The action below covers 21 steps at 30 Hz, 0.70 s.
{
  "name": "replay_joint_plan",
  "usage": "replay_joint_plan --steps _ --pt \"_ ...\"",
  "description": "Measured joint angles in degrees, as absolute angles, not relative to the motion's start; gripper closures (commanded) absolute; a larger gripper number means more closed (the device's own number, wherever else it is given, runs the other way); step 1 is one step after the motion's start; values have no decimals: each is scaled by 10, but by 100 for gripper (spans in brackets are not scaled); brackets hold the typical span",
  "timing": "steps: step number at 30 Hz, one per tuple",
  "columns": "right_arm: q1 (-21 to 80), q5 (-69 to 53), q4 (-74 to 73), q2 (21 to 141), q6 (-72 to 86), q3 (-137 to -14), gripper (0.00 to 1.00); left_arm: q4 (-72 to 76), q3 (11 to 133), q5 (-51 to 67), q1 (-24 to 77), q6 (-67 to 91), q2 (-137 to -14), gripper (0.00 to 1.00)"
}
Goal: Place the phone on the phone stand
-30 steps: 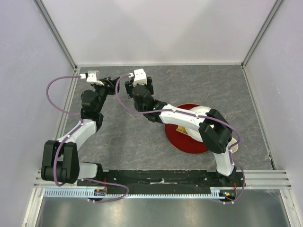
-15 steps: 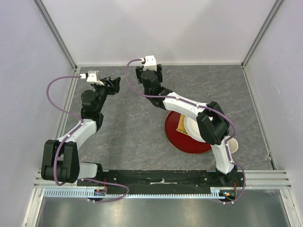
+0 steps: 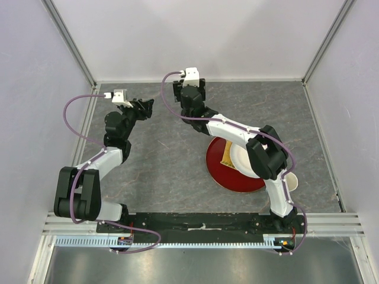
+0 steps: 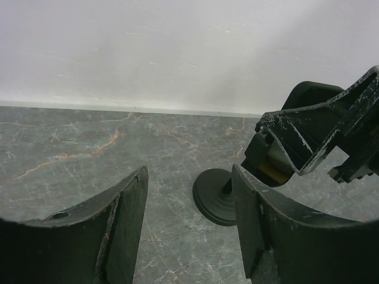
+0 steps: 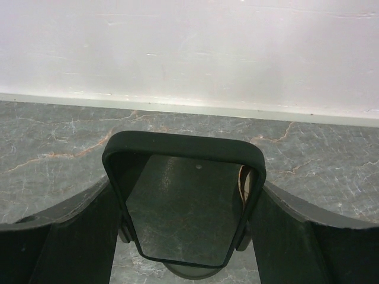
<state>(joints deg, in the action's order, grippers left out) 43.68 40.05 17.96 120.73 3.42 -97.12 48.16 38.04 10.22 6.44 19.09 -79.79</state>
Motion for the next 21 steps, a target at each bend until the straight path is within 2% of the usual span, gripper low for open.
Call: replay_joint_plan --steps 21 --pt "316 310 222 1118 31 -841 100 504 381 126 64 217 -819 36"
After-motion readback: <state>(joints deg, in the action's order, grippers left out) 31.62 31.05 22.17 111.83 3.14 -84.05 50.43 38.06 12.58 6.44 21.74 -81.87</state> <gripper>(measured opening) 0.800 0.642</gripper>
